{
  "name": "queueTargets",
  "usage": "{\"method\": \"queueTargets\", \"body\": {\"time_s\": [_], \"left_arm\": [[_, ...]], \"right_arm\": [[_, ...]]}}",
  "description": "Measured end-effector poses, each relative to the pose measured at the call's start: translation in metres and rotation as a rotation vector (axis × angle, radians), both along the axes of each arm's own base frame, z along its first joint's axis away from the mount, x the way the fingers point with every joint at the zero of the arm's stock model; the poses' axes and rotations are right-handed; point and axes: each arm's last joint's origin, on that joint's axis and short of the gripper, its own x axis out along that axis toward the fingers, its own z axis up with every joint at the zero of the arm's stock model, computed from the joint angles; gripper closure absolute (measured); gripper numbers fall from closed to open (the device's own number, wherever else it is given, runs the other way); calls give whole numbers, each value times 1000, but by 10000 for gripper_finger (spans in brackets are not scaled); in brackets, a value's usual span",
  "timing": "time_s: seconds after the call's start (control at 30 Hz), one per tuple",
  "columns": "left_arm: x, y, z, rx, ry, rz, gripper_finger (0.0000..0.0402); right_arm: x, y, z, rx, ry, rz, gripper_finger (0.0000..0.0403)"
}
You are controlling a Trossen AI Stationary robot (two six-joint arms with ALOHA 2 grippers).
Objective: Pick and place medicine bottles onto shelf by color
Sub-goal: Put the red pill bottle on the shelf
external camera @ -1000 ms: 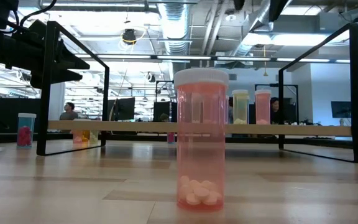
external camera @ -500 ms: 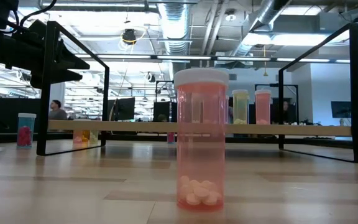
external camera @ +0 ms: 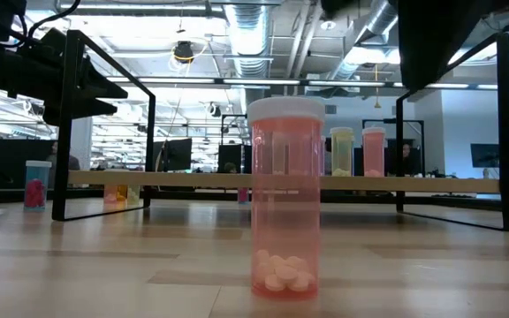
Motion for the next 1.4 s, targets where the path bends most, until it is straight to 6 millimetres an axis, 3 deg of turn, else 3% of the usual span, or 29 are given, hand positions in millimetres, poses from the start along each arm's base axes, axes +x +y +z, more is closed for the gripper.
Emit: {"method": "queueTargets", "body": {"time_s": [0.2,0.73,1.07,1.27,1.4], "left_arm": [[0,0,0,0,0,0,137],[0,0,0,0,0,0,137],[0,0,0,0,0,0,137],[0,0,0,0,0,0,137],[0,0,0,0,0,0,137]], "right_arm": [[0,10,7,3,-46,44,158],[2,11,7,-176,-197,547,158],[3,9,7,-255,-218,543,158],[10,12,-14,-259,-189,536,158],[11,9,-15,-260,-177,526,158]]}}
